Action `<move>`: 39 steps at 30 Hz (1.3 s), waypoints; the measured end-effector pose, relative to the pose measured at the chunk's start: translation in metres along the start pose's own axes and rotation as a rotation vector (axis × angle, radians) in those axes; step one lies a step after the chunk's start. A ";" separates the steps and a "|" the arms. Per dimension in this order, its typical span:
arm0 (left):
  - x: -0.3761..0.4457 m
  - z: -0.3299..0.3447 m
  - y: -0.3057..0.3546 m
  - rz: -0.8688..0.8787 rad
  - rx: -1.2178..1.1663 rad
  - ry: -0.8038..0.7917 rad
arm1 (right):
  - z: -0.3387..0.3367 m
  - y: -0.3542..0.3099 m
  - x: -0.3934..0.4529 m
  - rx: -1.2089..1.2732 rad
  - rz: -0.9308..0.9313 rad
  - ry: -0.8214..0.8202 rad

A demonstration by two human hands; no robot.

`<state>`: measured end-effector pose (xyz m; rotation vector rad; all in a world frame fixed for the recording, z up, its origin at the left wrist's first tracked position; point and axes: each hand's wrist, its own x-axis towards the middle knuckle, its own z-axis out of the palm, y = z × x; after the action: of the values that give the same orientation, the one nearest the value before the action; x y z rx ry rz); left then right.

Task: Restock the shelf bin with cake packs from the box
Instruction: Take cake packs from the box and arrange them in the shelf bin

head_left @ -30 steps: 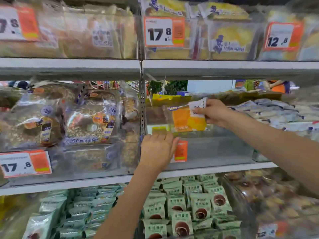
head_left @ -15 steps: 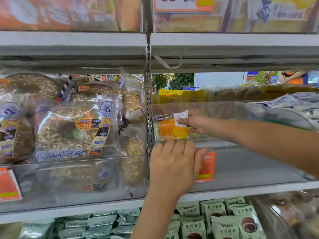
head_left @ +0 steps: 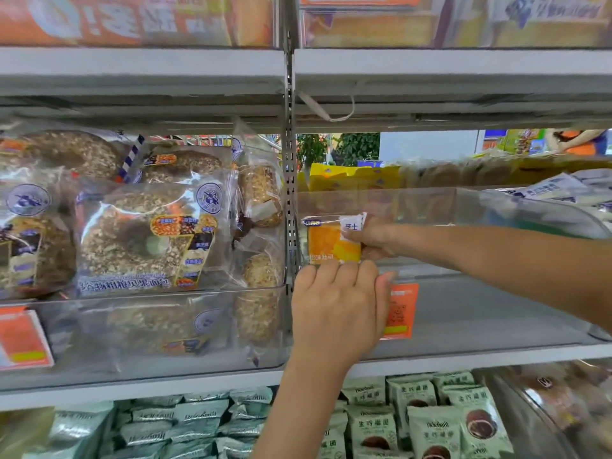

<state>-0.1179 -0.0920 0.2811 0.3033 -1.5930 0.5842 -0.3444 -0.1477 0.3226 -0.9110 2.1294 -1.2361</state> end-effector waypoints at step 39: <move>-0.384 -0.246 0.109 -0.657 -0.439 -1.819 | 0.224 0.454 -0.404 -0.586 0.235 -0.280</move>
<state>0.0776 0.0738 -0.1119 1.1459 -2.9753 -0.9049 -0.0599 0.2010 -0.1431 -0.9571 2.3107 -0.3376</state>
